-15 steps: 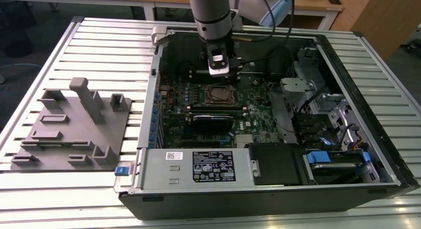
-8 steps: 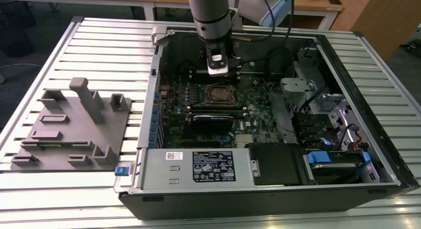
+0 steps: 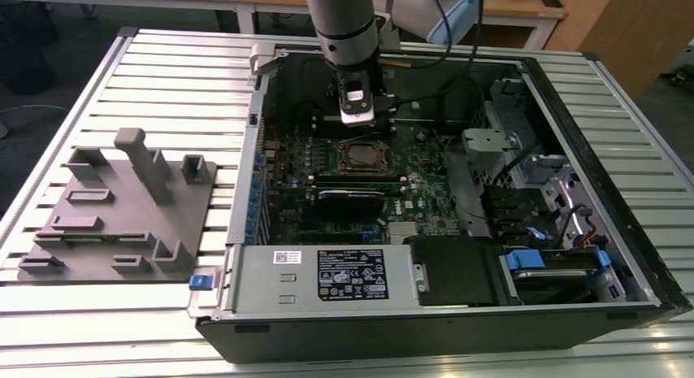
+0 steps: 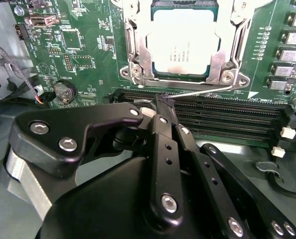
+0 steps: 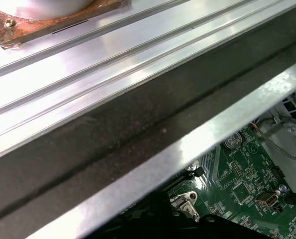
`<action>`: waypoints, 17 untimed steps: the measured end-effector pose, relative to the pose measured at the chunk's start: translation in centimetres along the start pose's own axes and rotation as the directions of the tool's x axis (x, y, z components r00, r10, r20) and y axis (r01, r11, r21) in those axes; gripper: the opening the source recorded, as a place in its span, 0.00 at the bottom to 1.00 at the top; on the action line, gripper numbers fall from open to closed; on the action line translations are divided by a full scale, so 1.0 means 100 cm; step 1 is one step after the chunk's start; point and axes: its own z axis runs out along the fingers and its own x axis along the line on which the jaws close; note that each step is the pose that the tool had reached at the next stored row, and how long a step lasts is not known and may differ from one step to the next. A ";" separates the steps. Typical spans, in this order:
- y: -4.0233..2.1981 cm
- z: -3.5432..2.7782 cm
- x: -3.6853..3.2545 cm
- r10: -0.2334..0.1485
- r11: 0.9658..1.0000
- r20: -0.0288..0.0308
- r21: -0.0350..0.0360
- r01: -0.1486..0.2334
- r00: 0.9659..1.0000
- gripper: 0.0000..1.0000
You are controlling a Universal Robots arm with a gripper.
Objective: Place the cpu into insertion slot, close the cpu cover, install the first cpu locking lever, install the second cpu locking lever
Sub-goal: 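Install the first cpu locking lever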
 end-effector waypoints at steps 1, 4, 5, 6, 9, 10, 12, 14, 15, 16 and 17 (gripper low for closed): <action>0.0000 0.0000 0.0000 0.000 1.000 0.000 0.000 0.000 1.000 0.10; -0.0001 0.0000 0.0002 0.000 1.000 0.001 -0.001 0.000 1.000 0.10; -0.0004 -0.0001 0.0006 0.000 1.000 0.001 -0.001 0.000 1.000 0.10; -0.0007 -0.0001 0.0011 0.000 1.000 0.002 -0.001 0.001 1.000 0.10; -0.0015 -0.0001 0.0023 -0.001 1.000 0.003 -0.002 0.001 1.000 0.10; -0.0017 -0.0001 0.0027 -0.001 1.000 0.003 -0.002 0.001 1.000 0.10; -0.0020 0.0000 0.0031 -0.001 1.000 0.004 -0.003 0.001 1.000 0.10; -0.0027 0.0017 0.0038 -0.001 1.000 0.004 -0.003 0.001 1.000 0.10; -0.0027 0.0017 0.0038 -0.001 1.000 0.004 -0.003 0.001 1.000 0.10; -0.0027 0.0018 0.0038 -0.001 1.000 0.004 -0.003 0.001 1.000 0.10; -0.0027 0.0019 0.0038 -0.001 1.000 0.005 -0.002 0.001 1.000 0.10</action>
